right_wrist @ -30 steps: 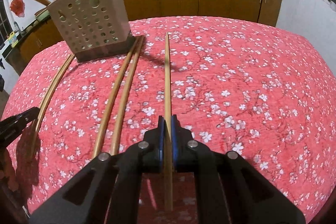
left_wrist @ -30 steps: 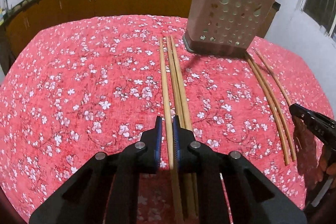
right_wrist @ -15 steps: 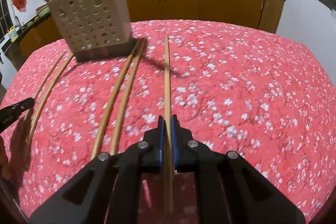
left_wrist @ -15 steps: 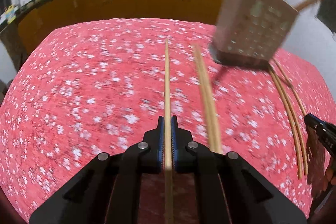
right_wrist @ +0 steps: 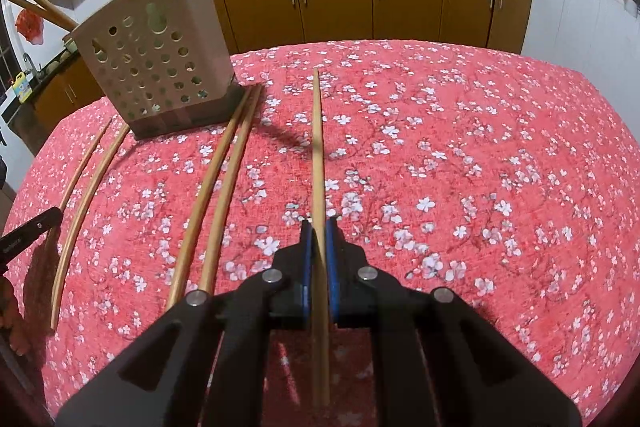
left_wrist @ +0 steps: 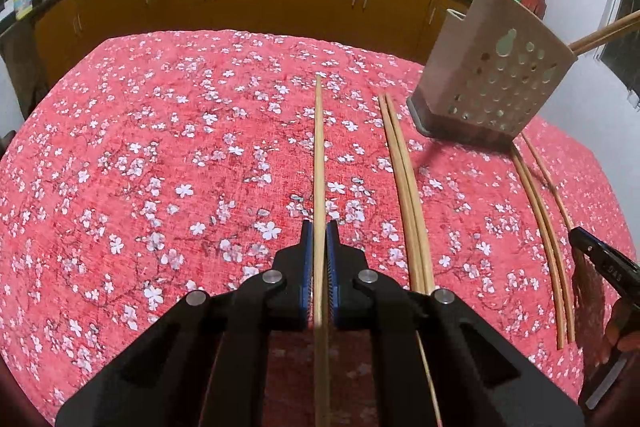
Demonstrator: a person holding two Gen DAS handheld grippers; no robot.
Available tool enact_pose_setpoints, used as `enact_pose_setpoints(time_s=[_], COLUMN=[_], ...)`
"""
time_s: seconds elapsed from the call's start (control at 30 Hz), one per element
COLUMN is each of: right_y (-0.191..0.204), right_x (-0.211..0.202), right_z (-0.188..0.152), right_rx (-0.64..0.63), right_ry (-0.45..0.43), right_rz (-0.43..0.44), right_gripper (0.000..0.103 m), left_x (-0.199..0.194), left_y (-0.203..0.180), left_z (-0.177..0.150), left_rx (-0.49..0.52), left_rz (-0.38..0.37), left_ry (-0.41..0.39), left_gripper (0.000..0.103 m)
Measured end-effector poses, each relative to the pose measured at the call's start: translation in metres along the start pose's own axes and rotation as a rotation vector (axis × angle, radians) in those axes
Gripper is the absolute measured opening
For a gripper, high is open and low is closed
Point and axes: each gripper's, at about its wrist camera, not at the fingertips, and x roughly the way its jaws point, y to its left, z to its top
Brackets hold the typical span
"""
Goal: Organize utensils
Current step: 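Hold the chopsticks closed in both tools just above the cloth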
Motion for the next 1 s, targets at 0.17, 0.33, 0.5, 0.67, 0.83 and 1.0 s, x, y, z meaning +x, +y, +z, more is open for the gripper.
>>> enact_pose_setpoints(time_s=[0.17, 0.33, 0.5, 0.67, 0.83, 1.0], right_y=[-0.002, -0.002, -0.002, -0.002, -0.002, -0.002], right_x=[-0.001, -0.001, -0.001, -0.001, -0.001, -0.001], right_z=[-0.001, -0.001, -0.001, -0.001, -0.001, -0.001], right_rx=[0.003, 0.006, 0.007, 0.007, 0.007, 0.007], right_ry=[0.0, 0.002, 0.002, 0.002, 0.002, 0.002], right_rz=[0.003, 0.008, 0.008, 0.008, 0.009, 0.009], right_gripper=[0.009, 0.009, 0.009, 0.009, 0.009, 0.009], left_x=[-0.004, -0.006, -0.006, -0.006, -0.006, -0.006], left_y=[0.008, 0.01, 0.01, 0.01, 0.01, 0.01], left_z=[-0.001, -0.001, 0.0, 0.0, 0.001, 0.001], left_rx=[-0.027, -0.03, -0.037, -0.043, -0.048, -0.051], left_rz=[-0.023, -0.026, -0.033, -0.035, -0.038, -0.039], left_ry=[-0.002, -0.002, -0.002, -0.001, 0.0, 0.001], left_gripper=[0.008, 0.008, 0.008, 0.008, 0.008, 0.009])
